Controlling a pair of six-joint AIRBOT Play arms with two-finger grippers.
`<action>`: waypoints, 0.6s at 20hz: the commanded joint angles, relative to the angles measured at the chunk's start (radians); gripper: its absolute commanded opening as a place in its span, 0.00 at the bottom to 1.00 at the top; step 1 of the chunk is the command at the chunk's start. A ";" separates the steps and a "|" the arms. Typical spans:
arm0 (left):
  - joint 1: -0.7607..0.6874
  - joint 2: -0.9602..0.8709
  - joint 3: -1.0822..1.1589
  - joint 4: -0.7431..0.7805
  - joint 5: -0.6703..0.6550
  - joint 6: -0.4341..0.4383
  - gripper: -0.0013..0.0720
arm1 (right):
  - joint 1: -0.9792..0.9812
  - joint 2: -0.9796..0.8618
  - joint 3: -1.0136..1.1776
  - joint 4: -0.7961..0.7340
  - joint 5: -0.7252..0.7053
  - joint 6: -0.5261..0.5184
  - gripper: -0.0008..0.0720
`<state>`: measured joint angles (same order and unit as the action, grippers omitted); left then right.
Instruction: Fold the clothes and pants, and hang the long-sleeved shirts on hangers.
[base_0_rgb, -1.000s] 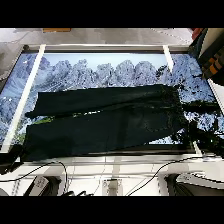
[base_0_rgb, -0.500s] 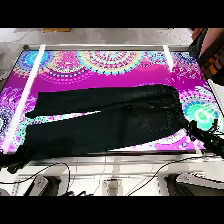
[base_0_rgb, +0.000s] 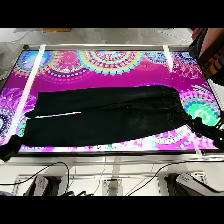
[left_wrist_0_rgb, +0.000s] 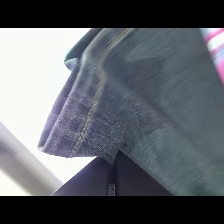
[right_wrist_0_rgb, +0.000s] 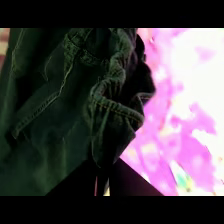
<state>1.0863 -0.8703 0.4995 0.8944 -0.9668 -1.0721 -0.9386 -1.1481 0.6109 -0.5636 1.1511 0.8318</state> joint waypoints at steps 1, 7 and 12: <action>-0.016 0.032 0.042 -0.146 0.034 0.068 0.04 | -0.001 0.218 0.042 -0.323 0.019 0.270 0.05; -0.070 0.032 0.042 -0.141 0.087 0.119 0.04 | 0.000 0.570 0.054 -0.631 0.065 0.444 0.06; -0.303 0.009 0.057 -0.201 0.385 0.119 0.04 | 0.024 0.540 0.053 -0.572 -0.058 0.515 0.06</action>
<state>0.9096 -0.8463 0.5457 0.7334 -0.7803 -0.9607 -0.9306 -0.6098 0.6624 -1.1248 1.1873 1.2854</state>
